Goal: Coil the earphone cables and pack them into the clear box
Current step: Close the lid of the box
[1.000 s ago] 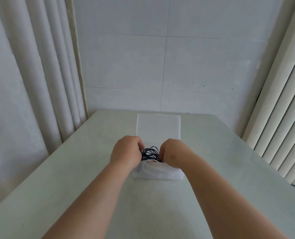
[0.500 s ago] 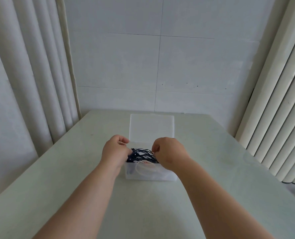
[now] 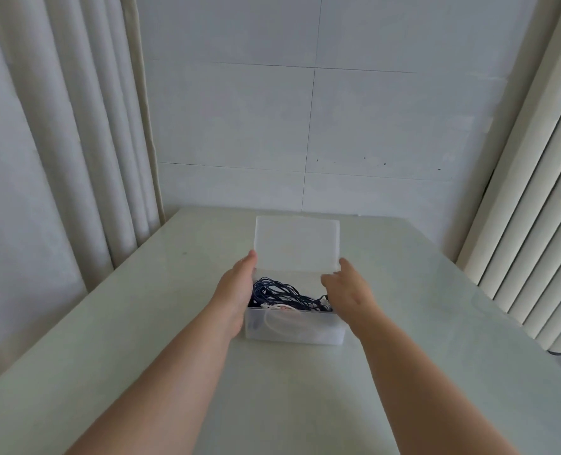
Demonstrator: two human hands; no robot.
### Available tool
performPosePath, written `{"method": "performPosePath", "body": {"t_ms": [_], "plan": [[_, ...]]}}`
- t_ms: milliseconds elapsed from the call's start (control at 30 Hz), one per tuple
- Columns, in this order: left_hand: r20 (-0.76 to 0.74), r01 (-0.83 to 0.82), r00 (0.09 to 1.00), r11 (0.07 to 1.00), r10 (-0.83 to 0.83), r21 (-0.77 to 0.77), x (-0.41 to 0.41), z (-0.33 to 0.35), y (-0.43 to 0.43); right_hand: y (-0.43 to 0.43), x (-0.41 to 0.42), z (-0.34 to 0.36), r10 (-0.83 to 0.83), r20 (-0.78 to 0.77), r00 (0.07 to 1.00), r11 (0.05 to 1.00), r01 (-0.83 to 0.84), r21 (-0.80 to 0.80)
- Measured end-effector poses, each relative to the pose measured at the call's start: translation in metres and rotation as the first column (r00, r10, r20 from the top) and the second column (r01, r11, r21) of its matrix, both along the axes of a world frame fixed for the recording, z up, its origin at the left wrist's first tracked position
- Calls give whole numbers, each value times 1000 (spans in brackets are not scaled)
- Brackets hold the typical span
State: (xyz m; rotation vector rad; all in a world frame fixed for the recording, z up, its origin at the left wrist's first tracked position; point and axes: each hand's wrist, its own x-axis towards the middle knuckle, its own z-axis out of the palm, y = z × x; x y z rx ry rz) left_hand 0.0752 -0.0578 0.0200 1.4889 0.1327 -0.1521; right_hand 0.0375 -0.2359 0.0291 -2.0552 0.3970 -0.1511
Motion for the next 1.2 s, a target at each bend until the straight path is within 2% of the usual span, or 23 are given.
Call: {"method": "performPosePath", "body": {"t_ms": [67,200,333,500,600,667,833,933,1033,1100,1200], "plan": [[2,-47,999,999,47,-17,-8,0,4,3,-6,-8,-1,68,998,997,-4,77],[-28,-49,999,992,46,-117,-21,-6,18,14,-25,-18,-67,125,990,922,13,386],[-61,1,998,971,-16,-240,-33,-10,32,22,-34,-17,-113,106,988,872,47,487],[-95,-41,995,944,10,-328,-38,-12,33,22,-36,-17,-154,97,983,808,69,585],[-70,-8,997,905,-24,-424,-40,-11,34,17,-40,-14,-127,102,987,805,42,592],[-40,39,997,903,-62,-427,-42,-9,38,11,-43,-14,-84,119,989,792,-6,610],[-8,68,997,948,-74,-312,-44,-5,44,1,-47,-15,44,135,990,822,-113,558],[-35,98,993,958,-111,-269,-46,-3,49,-1,-51,-9,95,101,990,871,-132,472],[-62,186,978,970,-197,-157,-47,-2,57,-8,-57,-4,167,33,985,901,-166,401],[-62,250,965,964,-256,-92,-49,-1,59,-11,-60,-2,174,5,985,916,-164,365],[-38,228,972,970,-232,-82,-50,0,54,-8,-60,-1,149,1,989,933,-141,331]]}}
